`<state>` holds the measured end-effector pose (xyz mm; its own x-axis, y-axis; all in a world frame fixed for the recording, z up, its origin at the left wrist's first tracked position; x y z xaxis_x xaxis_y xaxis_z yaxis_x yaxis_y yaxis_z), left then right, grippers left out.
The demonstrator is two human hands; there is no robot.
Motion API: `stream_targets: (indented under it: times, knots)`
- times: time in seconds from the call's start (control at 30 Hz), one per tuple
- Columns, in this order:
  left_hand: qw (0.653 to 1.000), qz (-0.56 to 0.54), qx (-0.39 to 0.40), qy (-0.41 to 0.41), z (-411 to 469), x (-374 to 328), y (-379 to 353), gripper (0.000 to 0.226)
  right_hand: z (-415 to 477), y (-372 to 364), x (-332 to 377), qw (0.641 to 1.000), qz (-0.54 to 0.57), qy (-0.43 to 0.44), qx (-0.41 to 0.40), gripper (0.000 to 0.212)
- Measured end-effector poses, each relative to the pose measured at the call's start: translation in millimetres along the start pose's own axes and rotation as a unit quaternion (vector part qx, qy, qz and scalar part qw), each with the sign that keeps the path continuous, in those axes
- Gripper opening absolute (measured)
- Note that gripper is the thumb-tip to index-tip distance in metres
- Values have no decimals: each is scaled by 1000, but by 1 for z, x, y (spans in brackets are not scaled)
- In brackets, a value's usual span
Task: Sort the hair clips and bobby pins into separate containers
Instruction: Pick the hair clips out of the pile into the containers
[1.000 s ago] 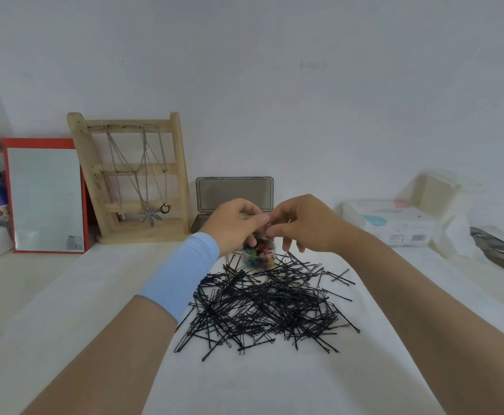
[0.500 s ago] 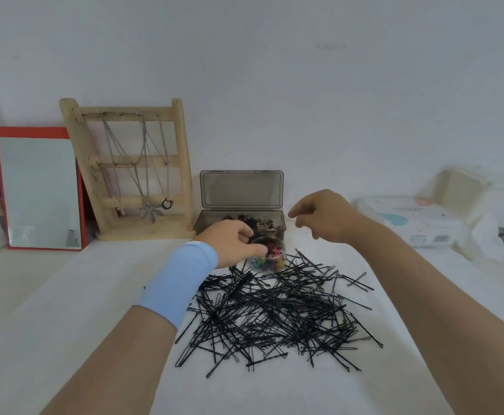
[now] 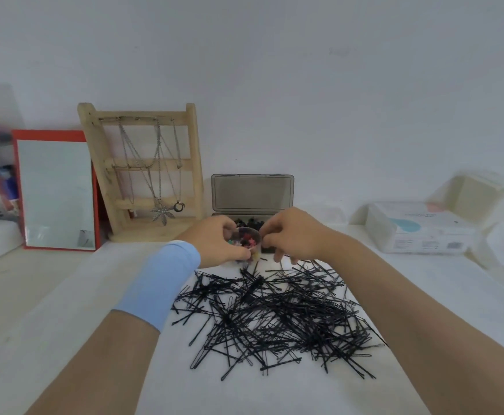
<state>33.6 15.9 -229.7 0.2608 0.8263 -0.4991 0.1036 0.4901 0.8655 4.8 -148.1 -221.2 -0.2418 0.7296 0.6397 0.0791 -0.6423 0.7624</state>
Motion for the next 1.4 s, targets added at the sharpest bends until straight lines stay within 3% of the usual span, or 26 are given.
stream_targets:
  times: [0.2,0.47,0.57,0.7,0.8,0.87,0.93,1.1,1.27,1.4]
  knots:
    - [996,-29,-29,76,-13,59,36,79,27,-48,46,996,63,8,61,28]
    - [982,-35,-49,177,-29,130,49,90,57,-112,78,989,53,18,136,50]
    - [982,1,-41,186,-36,132,44,89,56,-101,82,995,-6,45,90,41]
    - [970,71,-116,201,-52,115,51,68,33,-55,69,985,-161,52,-13,31]
    - [962,130,-32,238,-58,101,35,63,14,-32,44,960,-280,-9,-18,27]
    - [960,166,40,221,-59,86,16,70,4,-30,30,942,-335,-37,5,14]
    - [958,189,66,207,-59,70,0,73,-2,-37,21,933,-356,-41,27,20]
    - [973,184,56,124,-52,27,-25,36,-8,-61,5,926,-370,-2,80,33]
    - [996,42,78,13,-49,1,-39,38,-20,-48,-1,956,-275,36,92,41]
    - [991,-80,98,-32,-48,-5,-35,41,-37,-23,-6,983,-155,40,91,38]
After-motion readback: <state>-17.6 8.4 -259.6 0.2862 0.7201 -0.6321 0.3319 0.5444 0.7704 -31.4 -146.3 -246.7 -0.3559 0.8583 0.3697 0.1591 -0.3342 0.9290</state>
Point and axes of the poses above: each hand's wrist, its own z-axis towards the middle knuckle, its own y-axis out of the back of the hand, x = y × z, the point moved 7 cm from there along z, towards the middle knuckle, and after that the axes turned 3 degrees about y, right-handed, at the moved point
